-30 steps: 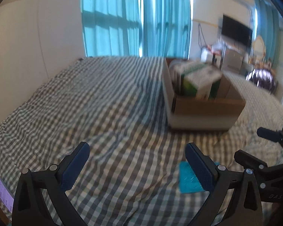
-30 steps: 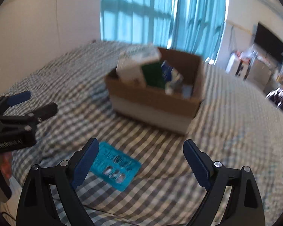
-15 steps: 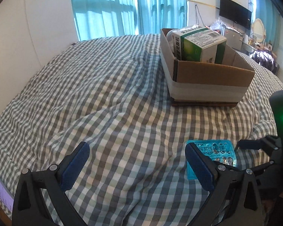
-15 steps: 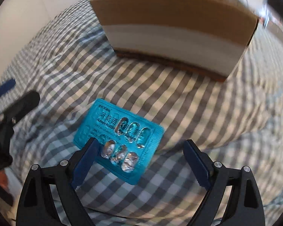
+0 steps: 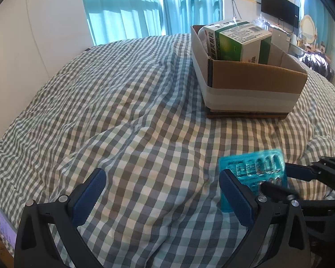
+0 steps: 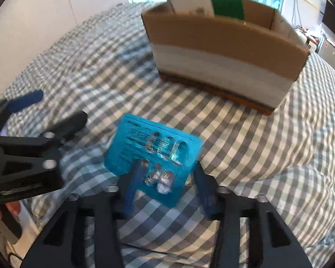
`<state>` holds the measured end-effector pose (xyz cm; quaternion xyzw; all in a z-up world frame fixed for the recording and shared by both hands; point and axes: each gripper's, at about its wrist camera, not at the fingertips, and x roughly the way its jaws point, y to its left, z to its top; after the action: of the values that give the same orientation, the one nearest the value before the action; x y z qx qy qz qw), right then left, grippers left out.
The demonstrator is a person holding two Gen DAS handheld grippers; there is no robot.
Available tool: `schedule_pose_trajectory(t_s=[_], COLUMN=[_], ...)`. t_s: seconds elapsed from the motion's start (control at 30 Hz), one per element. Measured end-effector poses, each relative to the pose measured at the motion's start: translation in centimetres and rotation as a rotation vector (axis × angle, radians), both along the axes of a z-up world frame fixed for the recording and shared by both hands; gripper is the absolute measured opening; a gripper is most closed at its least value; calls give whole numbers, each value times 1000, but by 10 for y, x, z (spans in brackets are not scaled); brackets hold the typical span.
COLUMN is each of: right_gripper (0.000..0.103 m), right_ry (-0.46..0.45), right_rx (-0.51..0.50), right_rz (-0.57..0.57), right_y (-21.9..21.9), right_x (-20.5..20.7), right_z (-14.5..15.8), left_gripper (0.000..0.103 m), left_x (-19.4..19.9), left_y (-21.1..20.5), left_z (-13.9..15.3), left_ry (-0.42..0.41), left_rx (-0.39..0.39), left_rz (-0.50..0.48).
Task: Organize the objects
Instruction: 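Move the right tool down to the blue blister pack and grasp it, then carry the blue blister pack into the cardboard box and open the right tool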
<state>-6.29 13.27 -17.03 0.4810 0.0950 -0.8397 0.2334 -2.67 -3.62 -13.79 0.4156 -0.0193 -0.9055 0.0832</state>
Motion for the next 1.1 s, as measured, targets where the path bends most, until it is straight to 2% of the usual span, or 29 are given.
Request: schedule_pose_trajectory(t_s=[0.03, 0.1, 0.13, 0.2, 0.27, 0.4, 0.57, 0.8, 0.97, 1.1], right_gripper=[30, 23, 15, 11, 7, 5, 6, 6, 5, 5], right_ry=[14, 74, 94, 141, 196, 213, 165, 171, 195, 238], right_rx=[-10, -23, -27, -39, -10, -19, -52, -56, -68, -77], right_rz=[-6, -17, -19, -27, -40, -36, 1, -14, -42, -67], right_y=[1, 6, 6, 9, 7, -6, -20, -28, -15, -2], right_x=[3, 10, 13, 18, 18, 19, 16, 9, 17, 26], right_z=[4, 19, 24, 38, 50, 57, 44, 39, 51, 75], left_gripper=[103, 103, 103, 103, 103, 103, 103, 103, 103, 103], left_x=[0, 1, 1, 2, 2, 2, 1, 0, 3, 8], left_y=[0, -1, -2, -4, -5, -8, -10, -13, -13, -7], left_z=[1, 1, 2, 2, 3, 2, 1, -2, 2, 13], left_ry=[2, 5, 6, 10, 12, 12, 8, 5, 26, 47], left_rx=[0, 3, 7, 14, 24, 50, 62, 72, 72, 75], left_rz=[1, 3, 5, 6, 10, 15, 19, 28, 22, 10])
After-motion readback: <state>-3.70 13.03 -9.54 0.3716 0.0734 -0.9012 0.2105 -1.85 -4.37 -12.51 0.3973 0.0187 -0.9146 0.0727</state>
